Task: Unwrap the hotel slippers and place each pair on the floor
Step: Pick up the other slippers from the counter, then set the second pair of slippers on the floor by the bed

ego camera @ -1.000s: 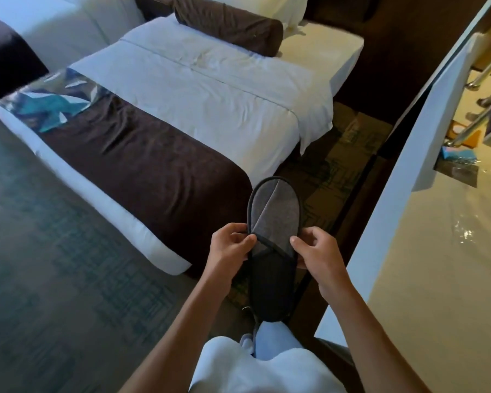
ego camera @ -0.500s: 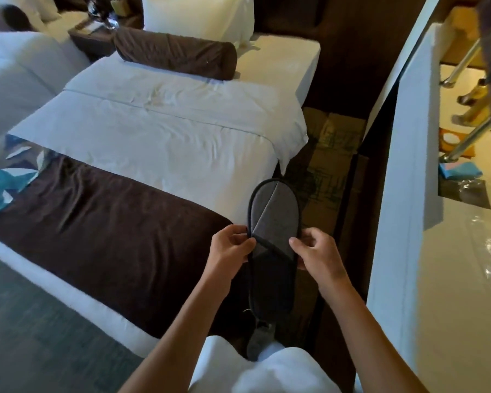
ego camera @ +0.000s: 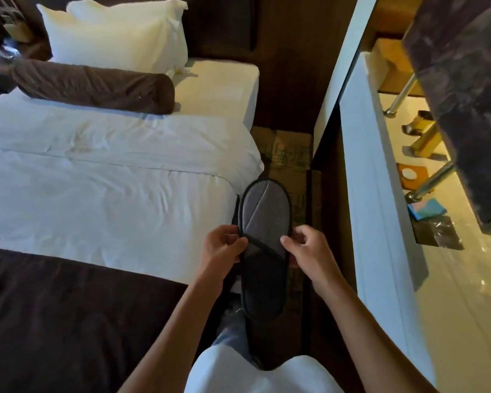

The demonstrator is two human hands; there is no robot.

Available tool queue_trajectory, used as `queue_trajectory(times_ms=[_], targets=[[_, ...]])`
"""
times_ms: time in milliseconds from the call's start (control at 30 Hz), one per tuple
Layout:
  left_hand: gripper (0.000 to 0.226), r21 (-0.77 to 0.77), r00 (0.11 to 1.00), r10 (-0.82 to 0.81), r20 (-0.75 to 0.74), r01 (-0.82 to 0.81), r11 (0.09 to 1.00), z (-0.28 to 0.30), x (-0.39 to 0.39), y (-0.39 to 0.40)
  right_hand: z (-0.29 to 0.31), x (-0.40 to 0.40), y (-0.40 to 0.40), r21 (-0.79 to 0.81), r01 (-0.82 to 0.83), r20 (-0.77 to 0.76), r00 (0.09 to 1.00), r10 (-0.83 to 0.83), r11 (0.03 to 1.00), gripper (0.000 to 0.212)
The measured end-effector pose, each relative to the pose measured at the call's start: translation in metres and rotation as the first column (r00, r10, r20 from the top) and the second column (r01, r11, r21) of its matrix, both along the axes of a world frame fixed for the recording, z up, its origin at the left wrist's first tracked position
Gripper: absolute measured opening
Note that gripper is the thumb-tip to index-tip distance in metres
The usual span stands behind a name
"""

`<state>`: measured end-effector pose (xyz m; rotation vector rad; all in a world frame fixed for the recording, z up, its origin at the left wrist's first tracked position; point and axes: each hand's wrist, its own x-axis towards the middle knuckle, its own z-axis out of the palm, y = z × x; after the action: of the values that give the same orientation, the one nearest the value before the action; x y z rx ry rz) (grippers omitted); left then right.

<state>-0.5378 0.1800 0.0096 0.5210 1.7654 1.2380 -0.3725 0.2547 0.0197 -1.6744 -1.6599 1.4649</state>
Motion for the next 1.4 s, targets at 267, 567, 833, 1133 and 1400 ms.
queue_trajectory(times_ms=[267, 567, 833, 1133, 1400], targets=[[0.022, 0.042, 0.987, -0.151, 0.061, 0.148, 0.988, -0.011, -0.067, 0.148, -0.018, -0.064, 0.135, 0.041, 0.094, 0.106, 0.99, -0.098, 0.995, 0.039], [0.026, 0.009, 0.941, -0.331, 0.067, 0.331, 0.944, -0.029, -0.116, 0.305, -0.034, -0.103, 0.268, -0.044, 0.251, 0.115, 0.963, -0.244, 0.967, 0.026], [0.021, -0.049, 0.942, -0.295, 0.159, 0.306, 0.951, -0.116, -0.114, 0.402, -0.102, -0.104, 0.361, -0.085, 0.251, 0.162, 0.958, -0.235, 0.964, 0.028], [0.022, -0.049, 0.971, -0.194, 0.14, 0.202, 0.978, -0.346, -0.073, 0.491, -0.327, -0.077, 0.453, -0.007, 0.209, 0.264, 0.944, -0.199, 0.978, 0.041], [0.016, -0.044, 0.948, -0.229, 0.22, 0.244, 0.969, -0.584, -0.051, 0.559, -0.561, -0.058, 0.521, 0.07, 0.181, 0.345, 0.918, -0.195, 0.981, 0.034]])
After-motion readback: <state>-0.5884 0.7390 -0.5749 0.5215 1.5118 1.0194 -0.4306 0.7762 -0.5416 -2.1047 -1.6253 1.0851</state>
